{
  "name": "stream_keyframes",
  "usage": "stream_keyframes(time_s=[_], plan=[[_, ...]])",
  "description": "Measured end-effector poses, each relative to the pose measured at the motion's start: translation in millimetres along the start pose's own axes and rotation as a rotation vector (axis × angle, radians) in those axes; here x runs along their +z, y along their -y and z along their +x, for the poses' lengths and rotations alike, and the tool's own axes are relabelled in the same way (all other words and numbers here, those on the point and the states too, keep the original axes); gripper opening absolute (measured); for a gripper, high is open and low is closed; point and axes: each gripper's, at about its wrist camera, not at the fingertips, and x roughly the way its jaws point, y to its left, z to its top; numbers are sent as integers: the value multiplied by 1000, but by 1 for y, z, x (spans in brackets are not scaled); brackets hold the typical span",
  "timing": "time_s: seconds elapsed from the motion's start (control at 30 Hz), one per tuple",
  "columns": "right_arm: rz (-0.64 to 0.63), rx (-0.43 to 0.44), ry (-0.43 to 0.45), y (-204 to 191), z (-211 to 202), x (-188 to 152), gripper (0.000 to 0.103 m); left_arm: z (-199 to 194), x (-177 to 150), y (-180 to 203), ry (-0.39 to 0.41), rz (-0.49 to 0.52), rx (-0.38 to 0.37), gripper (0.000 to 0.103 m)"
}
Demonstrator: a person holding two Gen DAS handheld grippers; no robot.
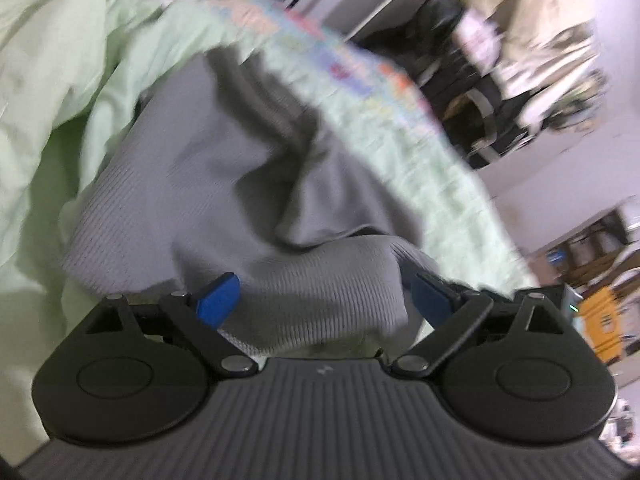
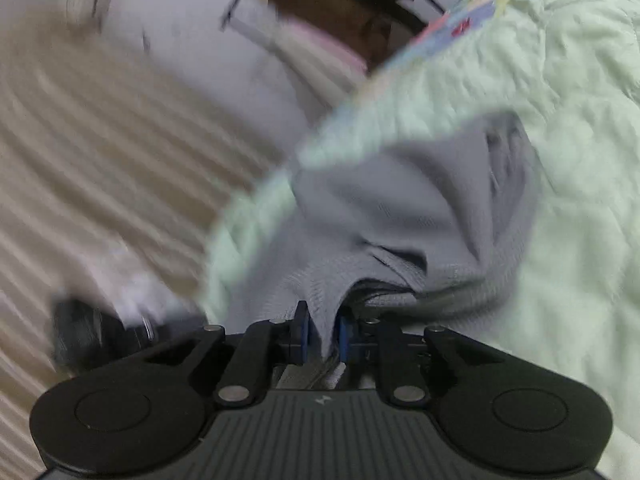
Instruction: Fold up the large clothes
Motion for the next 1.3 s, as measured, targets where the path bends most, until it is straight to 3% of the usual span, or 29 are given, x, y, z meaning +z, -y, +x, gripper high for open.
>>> stream_keyframes(time_s=[0.1,0.2,0.27,0.43,0.5,0.57,0.63,0.67,0.7,0.8,0.87,0.97,1.07,1.13,1.2,1.23,1.27,1.3], plan=[[32,2,14,-9,1,19,14,-7,-4,17,37,99,-57,94],[118,-10,-17,-4,9,25,16,-1,-14,42,30,271,40,97],[126,-16,-26,-1,9,23,17,10,-20,52,7,332,104,97],[113,-8,-60,3,3,17,22,58,-20,47,-84,217,126,95],[131,30,-103,8,-4,14,24,68,-22,51,-89,230,144,91],[167,96,-183,18,-10,12,34,68,-23,55,-98,263,139,85],[201,113,-248,28,-17,14,45,53,-20,51,-79,254,72,84],[218,120,-280,33,-21,14,55,42,-18,48,-68,233,15,84],[222,112,-287,35,-24,15,57,28,-14,43,-50,199,-63,85],[188,0,-224,46,-49,19,73,-3,-8,32,37,145,-186,94],[147,-87,-166,53,-62,22,76,-7,-6,31,77,136,-184,103],[112,-148,-67,66,-64,28,81,4,-6,30,51,118,-153,103],[143,-120,-93,78,-41,30,81,29,-9,27,-33,112,-69,103],[181,-95,-197,84,-12,26,82,36,-9,23,-53,101,-40,103],[152,-90,-212,82,9,18,81,40,-8,16,-61,75,-28,103],[137,-94,-210,78,14,16,72,39,-9,13,-57,66,-28,103],[122,-99,-209,74,20,14,56,37,-9,9,-48,53,-25,103],[129,-96,-217,74,23,13,18,35,-8,4,-33,38,-20,103]])
